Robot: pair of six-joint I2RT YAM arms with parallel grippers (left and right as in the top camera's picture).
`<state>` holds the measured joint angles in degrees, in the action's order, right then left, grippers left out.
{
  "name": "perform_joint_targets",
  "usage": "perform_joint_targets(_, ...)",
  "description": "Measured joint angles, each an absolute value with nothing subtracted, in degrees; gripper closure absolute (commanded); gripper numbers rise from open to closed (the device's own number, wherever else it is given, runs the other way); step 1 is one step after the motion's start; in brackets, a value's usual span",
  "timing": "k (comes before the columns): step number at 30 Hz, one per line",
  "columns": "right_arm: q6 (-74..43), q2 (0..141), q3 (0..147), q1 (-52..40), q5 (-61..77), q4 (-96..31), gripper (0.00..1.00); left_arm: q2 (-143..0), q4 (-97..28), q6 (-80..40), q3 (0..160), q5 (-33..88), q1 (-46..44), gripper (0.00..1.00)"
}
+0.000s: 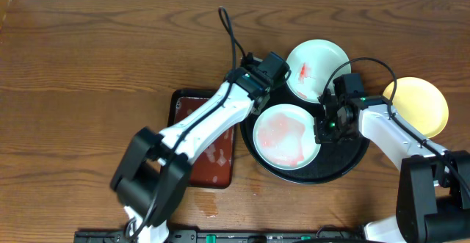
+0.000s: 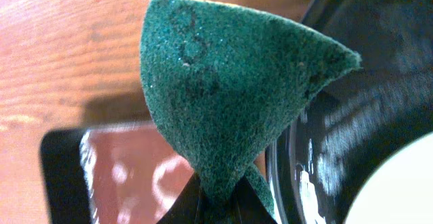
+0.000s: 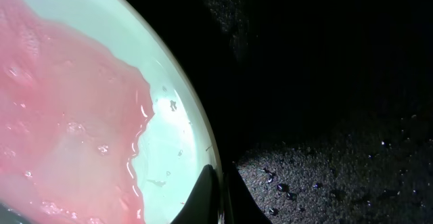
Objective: Clean dirty plates on tray and stack at the side
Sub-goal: 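Return the sponge to the small tray and release it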
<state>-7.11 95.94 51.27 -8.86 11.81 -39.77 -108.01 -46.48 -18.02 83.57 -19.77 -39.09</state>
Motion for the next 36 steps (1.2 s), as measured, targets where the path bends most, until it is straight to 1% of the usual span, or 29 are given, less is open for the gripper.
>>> perform_joint_targets(4, -7.11, 95.94, 51.22, -8.86, 11.77, -39.29, 0.99, -101.91, -52.25, -21.23, 83.57, -16.58, -38.06, 0.92)
perform_joint_targets(9, -7.03, 95.94, 50.63, -8.86, 12.32, -37.39, 0.99, -95.13, -57.71, -24.23, 83.46, -10.07, -32.73, 0.92)
perform_joint_targets(12, -7.16, 95.96, 50.50, -8.86, 12.60, -37.01, 0.99, -94.28, -58.92, -24.93, 81.58, -5.69, -29.19, 0.93)
perform_joint_targets(17, -7.20, 95.88, 50.87, -8.86, 12.62, -38.15, 0.99, -94.85, -58.52, -25.54, 73.54, 1.19, -25.78, 0.92)
perform_joint_targets(20, -7.22, 94.28, 51.05, -8.86, 12.53, -39.75, 0.99, -95.11, -57.71, -25.52, 69.93, 3.18, -25.04, 0.85)
perform_joint_targets(21, -7.22, 93.30, 51.07, -8.86, 12.45, -39.99, 0.99, -95.15, -57.58, -25.50, 69.12, 3.73, -24.82, 0.77)
perform_joint_targets(22, -7.22, 91.94, 51.16, -8.86, 12.38, -40.27, 0.99, -95.18, -57.39, -25.43, 68.62, 4.12, -24.62, 0.67)
perform_joint_targets(25, -7.22, 86.65, 51.81, -8.86, 11.73, -40.66, 0.99, -95.15, -56.71, -25.52, 68.38, 4.78, -23.70, 0.53)
perform_joint_targets(26, -7.22, 85.08, 52.03, -8.86, 11.29, -40.82, 0.99, -95.13, -56.58, -25.58, 68.38, 4.99, -23.29, 0.50)
perform_joint_targets(31, -7.22, 78.98, 52.62, -8.84, 7.22, -42.35, 0.99, -93.32, -56.60, -25.67, 68.38, 6.92, -20.64, 0.42)
perform_joint_targets(34, -7.20, 77.19, 52.62, -8.82, 5.17, -42.87, 0.99, -88.75, -56.58, -25.61, 68.38, 7.73, -18.98, 0.36)
perform_joint_targets(36, -7.20, 76.42, 52.62, -8.82, 4.43, -43.07, 0.99, -84.66, -56.55, -25.58, 68.38, 8.01, -17.89, 0.34)
